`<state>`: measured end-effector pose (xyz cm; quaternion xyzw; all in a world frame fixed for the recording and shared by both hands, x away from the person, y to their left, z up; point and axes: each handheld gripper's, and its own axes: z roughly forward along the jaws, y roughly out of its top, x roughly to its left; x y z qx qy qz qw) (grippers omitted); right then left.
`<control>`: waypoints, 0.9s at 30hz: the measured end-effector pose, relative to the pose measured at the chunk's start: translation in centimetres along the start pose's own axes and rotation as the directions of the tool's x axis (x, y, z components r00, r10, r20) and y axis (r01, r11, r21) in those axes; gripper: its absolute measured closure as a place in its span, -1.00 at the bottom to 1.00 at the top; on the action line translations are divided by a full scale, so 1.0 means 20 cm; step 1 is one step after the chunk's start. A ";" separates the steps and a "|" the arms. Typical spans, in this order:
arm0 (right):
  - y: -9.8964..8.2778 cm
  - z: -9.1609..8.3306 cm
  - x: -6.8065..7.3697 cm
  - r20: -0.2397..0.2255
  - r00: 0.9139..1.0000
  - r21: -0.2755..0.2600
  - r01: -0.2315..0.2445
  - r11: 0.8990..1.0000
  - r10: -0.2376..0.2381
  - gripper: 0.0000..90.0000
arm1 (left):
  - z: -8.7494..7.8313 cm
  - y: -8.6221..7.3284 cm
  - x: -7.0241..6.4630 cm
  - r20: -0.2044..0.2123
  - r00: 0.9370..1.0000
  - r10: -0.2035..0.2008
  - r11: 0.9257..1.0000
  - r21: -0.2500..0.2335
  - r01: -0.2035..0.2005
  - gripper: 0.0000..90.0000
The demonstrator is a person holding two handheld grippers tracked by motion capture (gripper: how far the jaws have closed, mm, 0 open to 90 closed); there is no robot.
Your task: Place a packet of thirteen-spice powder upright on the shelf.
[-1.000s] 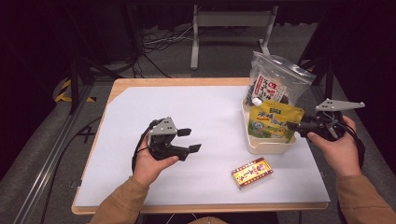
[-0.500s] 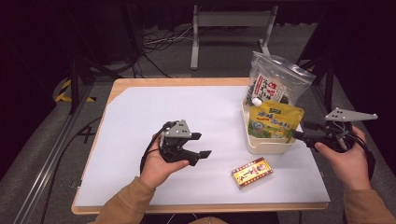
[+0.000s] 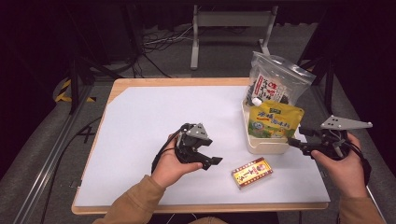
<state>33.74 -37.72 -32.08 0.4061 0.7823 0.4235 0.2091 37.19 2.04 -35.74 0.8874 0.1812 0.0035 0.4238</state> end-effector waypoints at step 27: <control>-0.03 0.06 0.09 -0.079 0.996 -0.023 0.028 0.999 -0.029 -0.30 | 0.32 0.04 -0.12 0.065 0.998 -0.016 0.995 0.103 0.009 -0.47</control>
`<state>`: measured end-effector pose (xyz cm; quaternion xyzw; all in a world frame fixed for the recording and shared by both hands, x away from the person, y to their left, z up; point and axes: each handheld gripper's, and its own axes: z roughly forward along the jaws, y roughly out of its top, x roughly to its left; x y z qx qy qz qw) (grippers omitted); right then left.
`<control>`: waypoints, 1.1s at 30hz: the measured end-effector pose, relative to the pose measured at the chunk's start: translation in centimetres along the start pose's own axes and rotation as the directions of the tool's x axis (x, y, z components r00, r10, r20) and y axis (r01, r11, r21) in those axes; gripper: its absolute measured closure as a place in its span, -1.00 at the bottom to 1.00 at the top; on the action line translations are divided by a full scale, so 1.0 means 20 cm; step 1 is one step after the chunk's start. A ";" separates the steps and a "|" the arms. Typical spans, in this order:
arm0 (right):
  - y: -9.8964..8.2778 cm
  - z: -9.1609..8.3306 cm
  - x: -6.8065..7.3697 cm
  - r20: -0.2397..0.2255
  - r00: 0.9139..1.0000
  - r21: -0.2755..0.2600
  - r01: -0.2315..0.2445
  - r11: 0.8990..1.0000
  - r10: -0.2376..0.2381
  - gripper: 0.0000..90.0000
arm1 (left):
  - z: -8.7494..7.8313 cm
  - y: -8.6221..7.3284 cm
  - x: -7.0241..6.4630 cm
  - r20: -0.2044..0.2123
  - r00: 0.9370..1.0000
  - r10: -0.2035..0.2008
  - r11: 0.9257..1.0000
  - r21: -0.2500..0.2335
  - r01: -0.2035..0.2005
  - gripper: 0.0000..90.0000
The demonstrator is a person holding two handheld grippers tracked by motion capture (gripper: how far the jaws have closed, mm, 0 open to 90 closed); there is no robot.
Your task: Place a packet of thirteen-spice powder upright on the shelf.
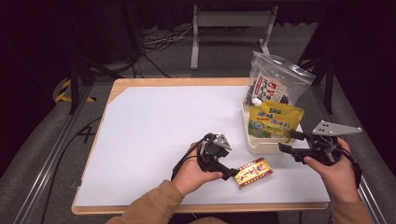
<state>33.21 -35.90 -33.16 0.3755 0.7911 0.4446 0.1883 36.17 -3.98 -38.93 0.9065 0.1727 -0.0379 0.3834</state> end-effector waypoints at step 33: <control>-0.03 0.03 0.01 -0.004 1.000 0.022 -0.008 1.000 0.008 -0.37 | 0.31 -0.06 -0.09 -0.036 0.993 0.111 0.986 0.132 -0.105 -0.48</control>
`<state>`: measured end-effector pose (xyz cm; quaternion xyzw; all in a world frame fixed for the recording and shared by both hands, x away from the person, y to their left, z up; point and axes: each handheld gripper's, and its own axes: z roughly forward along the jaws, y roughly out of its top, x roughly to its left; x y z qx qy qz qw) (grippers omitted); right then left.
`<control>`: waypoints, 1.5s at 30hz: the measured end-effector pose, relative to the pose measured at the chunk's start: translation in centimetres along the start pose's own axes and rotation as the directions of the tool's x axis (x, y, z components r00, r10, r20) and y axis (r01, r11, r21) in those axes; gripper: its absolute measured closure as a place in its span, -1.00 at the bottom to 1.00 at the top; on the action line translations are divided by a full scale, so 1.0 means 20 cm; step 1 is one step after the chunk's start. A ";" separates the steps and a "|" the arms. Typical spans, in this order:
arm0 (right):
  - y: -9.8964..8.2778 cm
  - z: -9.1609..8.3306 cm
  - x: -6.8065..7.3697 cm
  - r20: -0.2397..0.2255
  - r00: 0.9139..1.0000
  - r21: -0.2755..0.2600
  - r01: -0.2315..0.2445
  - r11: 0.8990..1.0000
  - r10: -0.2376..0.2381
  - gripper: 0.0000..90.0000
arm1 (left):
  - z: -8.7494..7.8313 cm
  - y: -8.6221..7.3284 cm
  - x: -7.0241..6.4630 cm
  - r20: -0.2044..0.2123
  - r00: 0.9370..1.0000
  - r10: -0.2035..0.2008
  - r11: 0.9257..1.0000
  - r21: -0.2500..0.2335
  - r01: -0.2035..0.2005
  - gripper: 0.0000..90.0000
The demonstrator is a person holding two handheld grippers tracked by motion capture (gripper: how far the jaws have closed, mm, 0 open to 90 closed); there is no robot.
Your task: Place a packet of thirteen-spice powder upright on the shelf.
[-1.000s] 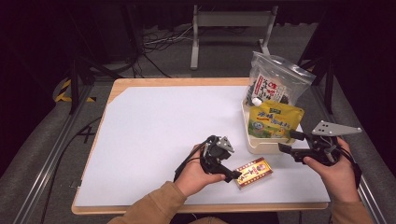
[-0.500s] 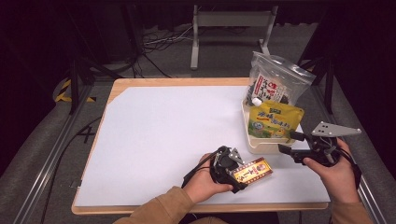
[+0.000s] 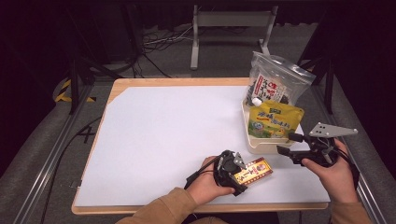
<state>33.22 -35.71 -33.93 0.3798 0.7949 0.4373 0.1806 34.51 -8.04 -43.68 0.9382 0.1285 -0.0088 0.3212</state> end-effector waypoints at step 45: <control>0.04 -0.07 0.02 -0.013 0.999 -0.039 -0.032 0.999 0.032 -0.20 | -0.28 -0.05 -0.06 -0.040 0.996 0.074 0.968 -0.235 -0.082 -0.27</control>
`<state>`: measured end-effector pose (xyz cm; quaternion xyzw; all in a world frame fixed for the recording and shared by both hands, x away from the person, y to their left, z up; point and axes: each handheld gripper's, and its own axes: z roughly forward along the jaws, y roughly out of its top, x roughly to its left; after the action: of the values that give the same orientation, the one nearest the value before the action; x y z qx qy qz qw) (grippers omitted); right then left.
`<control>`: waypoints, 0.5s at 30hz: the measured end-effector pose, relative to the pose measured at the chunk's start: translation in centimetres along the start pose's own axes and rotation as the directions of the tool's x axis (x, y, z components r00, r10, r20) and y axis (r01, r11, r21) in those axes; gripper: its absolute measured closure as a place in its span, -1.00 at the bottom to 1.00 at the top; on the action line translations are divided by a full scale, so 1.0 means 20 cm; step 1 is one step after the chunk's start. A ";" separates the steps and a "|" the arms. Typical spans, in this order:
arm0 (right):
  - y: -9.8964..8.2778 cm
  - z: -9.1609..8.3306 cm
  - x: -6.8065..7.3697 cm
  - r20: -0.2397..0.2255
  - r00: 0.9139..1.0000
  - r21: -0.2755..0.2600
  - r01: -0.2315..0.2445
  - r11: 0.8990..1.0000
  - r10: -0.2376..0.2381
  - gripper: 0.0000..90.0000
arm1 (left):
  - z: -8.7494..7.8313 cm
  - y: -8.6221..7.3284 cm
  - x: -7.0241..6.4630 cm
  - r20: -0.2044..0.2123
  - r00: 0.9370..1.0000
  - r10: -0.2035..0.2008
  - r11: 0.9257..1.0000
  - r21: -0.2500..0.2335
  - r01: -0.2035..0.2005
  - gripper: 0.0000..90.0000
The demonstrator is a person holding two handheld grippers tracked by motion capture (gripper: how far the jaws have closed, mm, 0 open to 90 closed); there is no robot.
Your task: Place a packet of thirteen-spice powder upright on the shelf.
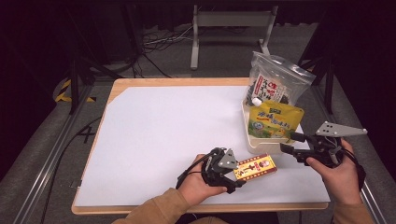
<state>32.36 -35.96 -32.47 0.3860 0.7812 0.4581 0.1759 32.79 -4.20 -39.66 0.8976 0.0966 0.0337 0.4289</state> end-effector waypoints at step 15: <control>0.04 -0.04 0.04 -0.041 0.997 -0.033 -0.061 0.998 0.060 -0.09 | -0.32 0.01 0.01 -0.060 0.998 -0.011 0.974 -0.228 -0.003 -0.27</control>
<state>31.71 -35.70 -31.34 0.3972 0.7645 0.4842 0.1531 32.01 0.58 -35.55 0.8409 0.1067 0.0708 0.5259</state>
